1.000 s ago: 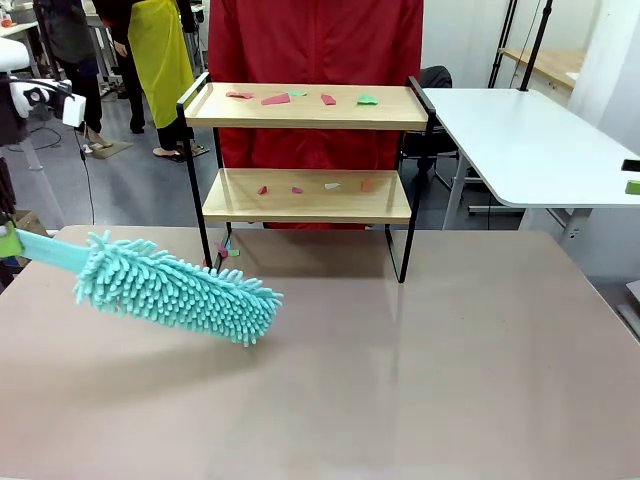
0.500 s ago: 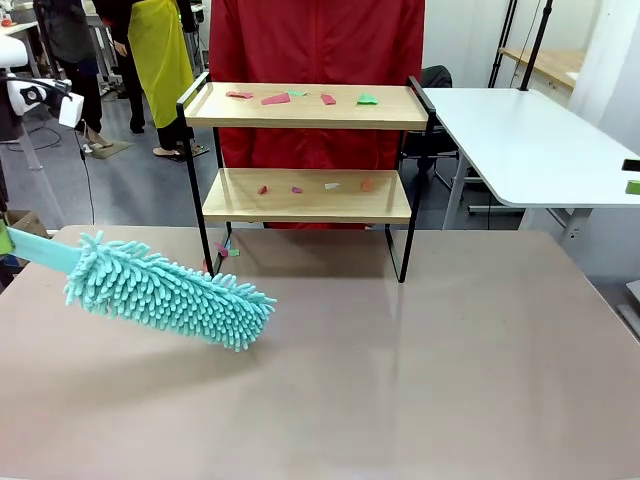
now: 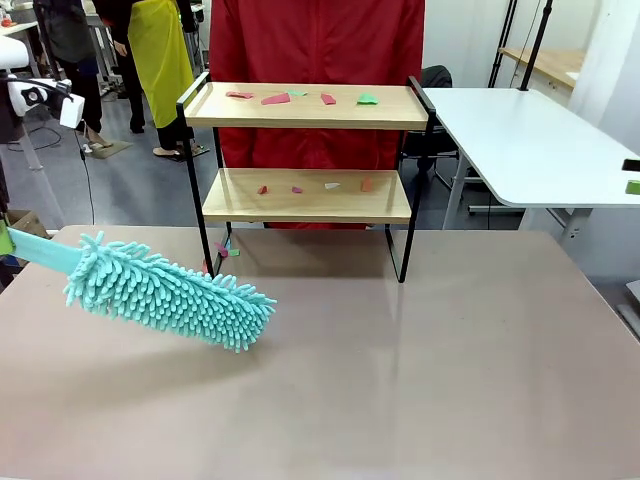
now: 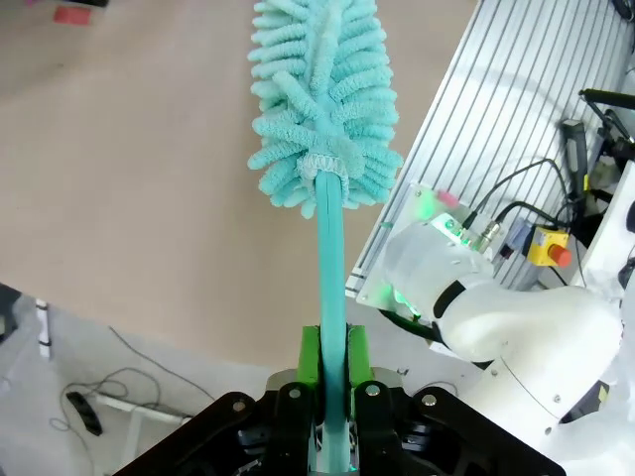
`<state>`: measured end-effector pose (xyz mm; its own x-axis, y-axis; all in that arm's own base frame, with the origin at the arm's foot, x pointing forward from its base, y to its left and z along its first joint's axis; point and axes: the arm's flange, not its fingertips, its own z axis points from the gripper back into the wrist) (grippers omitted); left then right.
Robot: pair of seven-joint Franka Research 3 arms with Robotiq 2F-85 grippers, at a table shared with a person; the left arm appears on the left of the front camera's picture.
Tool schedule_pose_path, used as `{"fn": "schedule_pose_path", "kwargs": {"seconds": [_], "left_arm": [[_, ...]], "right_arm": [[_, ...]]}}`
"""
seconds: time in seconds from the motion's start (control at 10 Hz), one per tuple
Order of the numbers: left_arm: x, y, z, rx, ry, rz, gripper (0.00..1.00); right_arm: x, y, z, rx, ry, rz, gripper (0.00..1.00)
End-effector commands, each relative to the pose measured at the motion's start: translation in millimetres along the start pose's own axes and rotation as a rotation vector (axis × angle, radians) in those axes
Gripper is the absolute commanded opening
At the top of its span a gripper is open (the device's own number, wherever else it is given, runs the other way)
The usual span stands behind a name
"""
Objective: Clean the shelf.
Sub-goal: Clean the specific section of the Shelf indicated by the human with the Duster.
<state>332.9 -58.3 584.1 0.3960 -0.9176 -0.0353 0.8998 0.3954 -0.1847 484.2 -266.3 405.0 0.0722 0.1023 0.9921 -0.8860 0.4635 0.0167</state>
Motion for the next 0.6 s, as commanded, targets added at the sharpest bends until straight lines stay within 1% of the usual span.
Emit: {"fn": "schedule_pose_path", "kwargs": {"seconds": [0.0, 0.5], "left_arm": [[-1.9, 0.0, 1.5, -0.001, -0.023, 0.002, 0.13], [-1.9, 0.0, 1.5, -0.001, -0.023, 0.002, 0.13]], "right_arm": [[4.0, 1.0, -0.9, 0.001, 0.000, 0.007, 1.00], [4.0, 1.0, -0.9, 0.001, 0.000, 0.007, 1.00]]}}
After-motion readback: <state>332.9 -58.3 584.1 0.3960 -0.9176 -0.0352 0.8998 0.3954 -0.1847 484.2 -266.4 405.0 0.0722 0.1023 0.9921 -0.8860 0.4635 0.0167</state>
